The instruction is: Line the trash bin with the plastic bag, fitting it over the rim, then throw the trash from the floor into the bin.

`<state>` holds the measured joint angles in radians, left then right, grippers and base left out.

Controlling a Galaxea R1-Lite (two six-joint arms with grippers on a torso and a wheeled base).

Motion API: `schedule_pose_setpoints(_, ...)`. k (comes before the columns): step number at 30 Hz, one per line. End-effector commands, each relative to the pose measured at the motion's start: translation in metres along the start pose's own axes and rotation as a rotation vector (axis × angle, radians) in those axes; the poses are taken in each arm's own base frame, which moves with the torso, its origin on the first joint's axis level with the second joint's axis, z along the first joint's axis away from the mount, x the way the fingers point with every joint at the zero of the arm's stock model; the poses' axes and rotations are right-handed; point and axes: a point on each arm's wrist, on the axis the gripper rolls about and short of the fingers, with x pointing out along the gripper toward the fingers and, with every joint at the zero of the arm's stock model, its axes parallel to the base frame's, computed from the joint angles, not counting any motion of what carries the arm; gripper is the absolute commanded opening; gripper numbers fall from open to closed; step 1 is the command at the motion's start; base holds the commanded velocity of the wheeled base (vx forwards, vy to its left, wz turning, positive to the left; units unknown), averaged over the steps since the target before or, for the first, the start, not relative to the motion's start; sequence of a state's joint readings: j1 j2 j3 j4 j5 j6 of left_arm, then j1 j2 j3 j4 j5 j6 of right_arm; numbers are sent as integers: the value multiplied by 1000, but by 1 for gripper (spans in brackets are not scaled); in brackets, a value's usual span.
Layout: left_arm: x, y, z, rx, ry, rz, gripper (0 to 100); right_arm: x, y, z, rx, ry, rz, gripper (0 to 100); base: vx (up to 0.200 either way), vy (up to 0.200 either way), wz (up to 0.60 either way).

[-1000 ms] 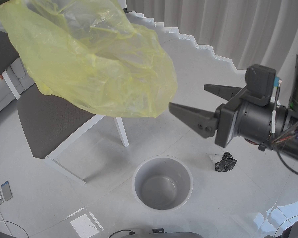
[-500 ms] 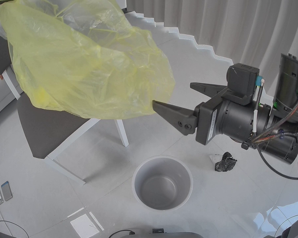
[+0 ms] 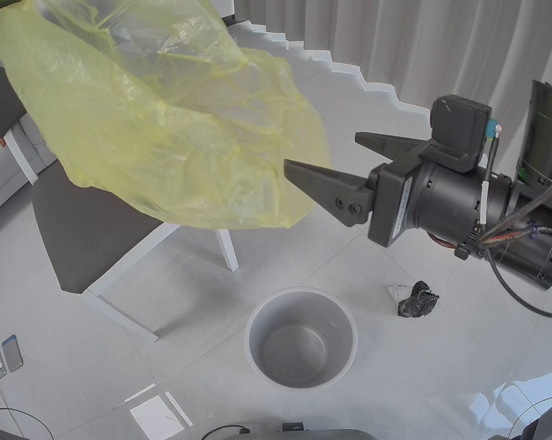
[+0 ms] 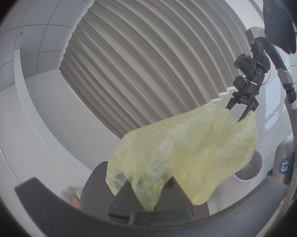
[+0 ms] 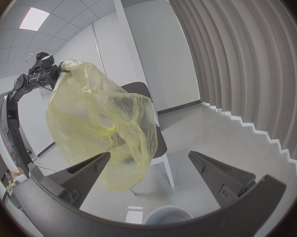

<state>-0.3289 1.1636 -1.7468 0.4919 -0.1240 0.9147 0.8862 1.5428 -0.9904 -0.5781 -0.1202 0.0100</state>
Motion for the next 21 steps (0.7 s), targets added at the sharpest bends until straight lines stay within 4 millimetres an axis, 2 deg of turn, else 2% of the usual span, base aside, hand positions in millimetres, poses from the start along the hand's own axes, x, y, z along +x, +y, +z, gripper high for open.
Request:
schedule_pose_setpoints(1,-6,0,2,-1,-10,7,0,16,0,-3,0,7,1,100,0,0,0)
schedule_pose_setpoints(14,-9,1,3,-11,-23,10,0,60,1,-21,1,27,15,100,0,0,0)
schedule_pose_setpoints(21,-11,1,4,-10,-26,12,0,70,2,-25,11,34,17,100,0,0,0)
